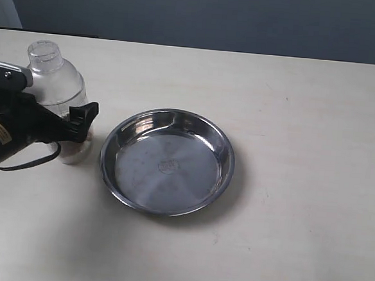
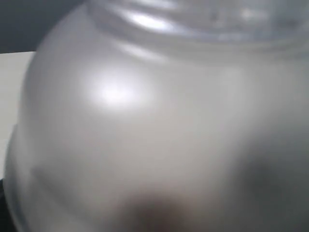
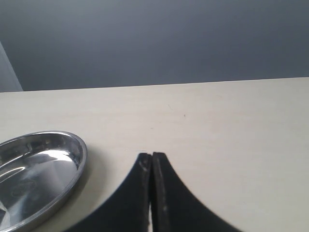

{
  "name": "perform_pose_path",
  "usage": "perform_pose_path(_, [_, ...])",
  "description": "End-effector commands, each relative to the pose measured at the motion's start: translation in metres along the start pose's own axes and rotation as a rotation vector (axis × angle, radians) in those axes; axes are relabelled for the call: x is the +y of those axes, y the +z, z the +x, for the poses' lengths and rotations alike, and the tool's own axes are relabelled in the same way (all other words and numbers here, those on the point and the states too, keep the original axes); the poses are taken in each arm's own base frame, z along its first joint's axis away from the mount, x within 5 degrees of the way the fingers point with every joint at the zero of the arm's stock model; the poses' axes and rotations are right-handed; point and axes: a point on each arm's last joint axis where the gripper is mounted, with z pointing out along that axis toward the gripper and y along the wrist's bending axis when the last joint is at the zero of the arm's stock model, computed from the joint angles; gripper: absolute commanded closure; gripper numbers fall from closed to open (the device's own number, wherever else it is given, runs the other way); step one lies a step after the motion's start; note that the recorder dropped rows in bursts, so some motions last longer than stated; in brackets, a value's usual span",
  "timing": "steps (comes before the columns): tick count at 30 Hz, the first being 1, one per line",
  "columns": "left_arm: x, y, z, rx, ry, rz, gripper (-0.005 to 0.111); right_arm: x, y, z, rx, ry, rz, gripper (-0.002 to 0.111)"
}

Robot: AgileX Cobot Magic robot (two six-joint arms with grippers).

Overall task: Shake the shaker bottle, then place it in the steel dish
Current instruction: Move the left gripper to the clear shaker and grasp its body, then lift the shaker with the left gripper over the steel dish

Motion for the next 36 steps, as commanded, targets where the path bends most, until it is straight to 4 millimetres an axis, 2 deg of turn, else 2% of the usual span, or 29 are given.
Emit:
perform_pose_path(1, [0.001,0.004,0.008,-0.001,-0.007,-0.006,0.001,0.0,0.0,-0.001,-0.016,0.004,0.001,0.109])
perform_pose_path(5, [0.002,0.006,0.014,0.013,-0.003,-0.007,0.001,0.0,0.0,-0.001,-0.016,0.004,0.001,0.109])
perform_pose_path(17, [0.003,0.006,0.012,0.002,-0.011,-0.02,0.003,0.0,0.0,-0.001,-0.014,0.004,0.002,0.109])
perform_pose_path(22, [0.008,0.006,0.012,-0.005,-0.043,-0.077,0.026,0.0,0.0,-0.001,-0.016,0.004,0.001,0.109])
perform_pose_path(23, [0.008,0.006,0.012,-0.003,-0.043,-0.077,0.039,0.0,0.0,-0.001,-0.016,0.004,0.001,0.109])
perform_pose_path(24, [0.008,0.006,0.012,0.0,-0.043,-0.078,0.048,0.0,0.0,-0.001,-0.016,0.004,0.001,0.109])
perform_pose_path(25, [0.008,0.006,0.013,0.004,-0.044,-0.078,0.066,0.0,0.0,-0.001,-0.016,0.004,0.001,0.109])
perform_pose_path(26, [0.008,0.006,0.013,0.008,-0.044,-0.078,0.076,0.0,0.0,-0.001,-0.016,0.004,0.001,0.109])
perform_pose_path(27, [0.008,0.006,0.014,0.016,-0.043,-0.077,0.097,0.0,0.0,-0.001,-0.016,0.004,0.001,0.109])
perform_pose_path(28, [0.008,0.006,0.014,0.022,-0.046,-0.078,0.106,0.0,0.0,-0.001,-0.016,0.004,0.001,0.109])
perform_pose_path(31, [0.011,0.006,0.017,0.043,-0.164,-0.111,0.106,0.0,0.0,-0.001,-0.018,0.004,0.001,0.109])
perform_pose_path(33, [0.007,0.006,0.017,0.043,-0.165,-0.062,0.106,0.0,0.0,-0.001,-0.016,0.004,0.001,0.109])
perform_pose_path(35, [-0.004,0.003,0.005,-0.016,-0.114,0.054,0.106,0.0,0.0,-0.001,-0.016,0.004,0.001,0.109])
perform_pose_path(36, [-0.01,0.0,-0.009,-0.084,-0.138,0.11,0.106,0.0,0.0,-0.001,-0.016,0.004,0.001,0.109])
